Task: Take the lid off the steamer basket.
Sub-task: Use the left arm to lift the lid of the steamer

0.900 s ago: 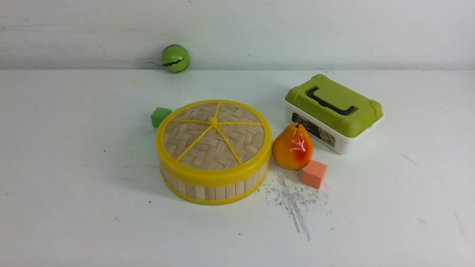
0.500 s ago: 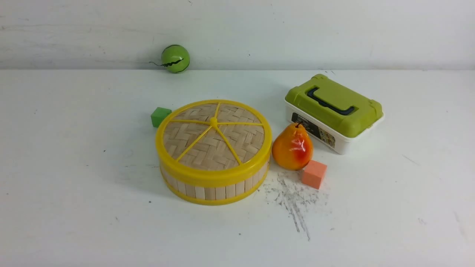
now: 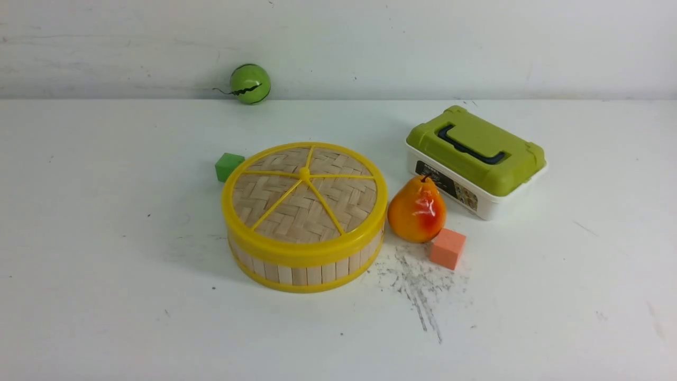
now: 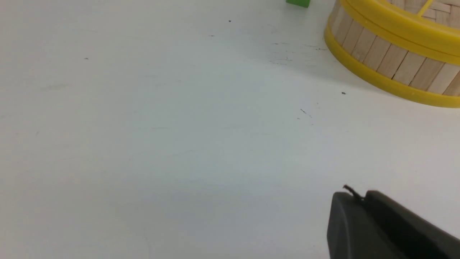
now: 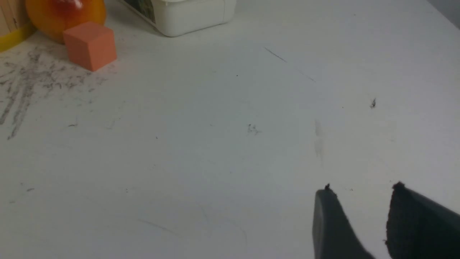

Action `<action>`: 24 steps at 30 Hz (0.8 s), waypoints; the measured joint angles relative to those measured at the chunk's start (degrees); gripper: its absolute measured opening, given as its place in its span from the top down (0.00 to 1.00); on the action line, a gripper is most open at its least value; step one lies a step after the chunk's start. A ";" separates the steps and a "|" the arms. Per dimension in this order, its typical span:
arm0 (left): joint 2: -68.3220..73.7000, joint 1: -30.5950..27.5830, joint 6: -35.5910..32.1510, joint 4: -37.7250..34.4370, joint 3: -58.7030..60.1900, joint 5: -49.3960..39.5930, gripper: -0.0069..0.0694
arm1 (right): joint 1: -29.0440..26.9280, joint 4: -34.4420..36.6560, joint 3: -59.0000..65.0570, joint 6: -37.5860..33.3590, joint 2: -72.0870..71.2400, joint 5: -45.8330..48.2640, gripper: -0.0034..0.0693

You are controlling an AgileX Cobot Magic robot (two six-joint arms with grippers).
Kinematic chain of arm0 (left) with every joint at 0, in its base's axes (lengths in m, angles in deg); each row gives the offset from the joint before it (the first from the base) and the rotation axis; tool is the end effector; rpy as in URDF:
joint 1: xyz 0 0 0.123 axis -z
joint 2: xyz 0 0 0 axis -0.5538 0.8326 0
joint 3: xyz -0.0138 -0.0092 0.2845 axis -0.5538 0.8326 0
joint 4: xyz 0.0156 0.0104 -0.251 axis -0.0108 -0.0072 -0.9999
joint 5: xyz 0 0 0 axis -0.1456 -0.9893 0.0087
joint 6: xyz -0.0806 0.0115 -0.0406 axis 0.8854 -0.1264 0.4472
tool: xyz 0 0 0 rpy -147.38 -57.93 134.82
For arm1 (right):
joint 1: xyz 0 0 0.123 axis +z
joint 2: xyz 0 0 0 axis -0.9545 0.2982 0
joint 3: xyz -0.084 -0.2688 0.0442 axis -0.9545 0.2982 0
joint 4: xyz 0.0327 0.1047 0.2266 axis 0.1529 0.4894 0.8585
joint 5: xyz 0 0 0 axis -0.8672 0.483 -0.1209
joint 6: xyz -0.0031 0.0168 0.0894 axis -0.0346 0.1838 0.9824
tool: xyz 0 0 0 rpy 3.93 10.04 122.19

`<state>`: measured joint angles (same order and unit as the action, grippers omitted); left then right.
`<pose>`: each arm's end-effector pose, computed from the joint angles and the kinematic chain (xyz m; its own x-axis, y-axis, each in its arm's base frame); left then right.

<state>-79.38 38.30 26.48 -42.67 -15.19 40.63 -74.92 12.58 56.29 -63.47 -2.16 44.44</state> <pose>0.0521 -0.0047 0.1690 -0.3245 -0.1303 -0.9369 0.0354 0.9881 -0.1497 0.0515 -0.0027 0.1729 -0.3032 -0.0401 -0.9521 0.0305 0.9982 -0.0517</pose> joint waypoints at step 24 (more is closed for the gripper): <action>0.00 0.00 0.00 0.00 0.00 19.41 0.81 | 0.00 0.00 0.00 0.00 0.00 0.00 0.62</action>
<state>-79.38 38.30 26.48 -42.67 -15.19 60.04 -74.92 12.58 56.29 -63.47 -2.16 44.44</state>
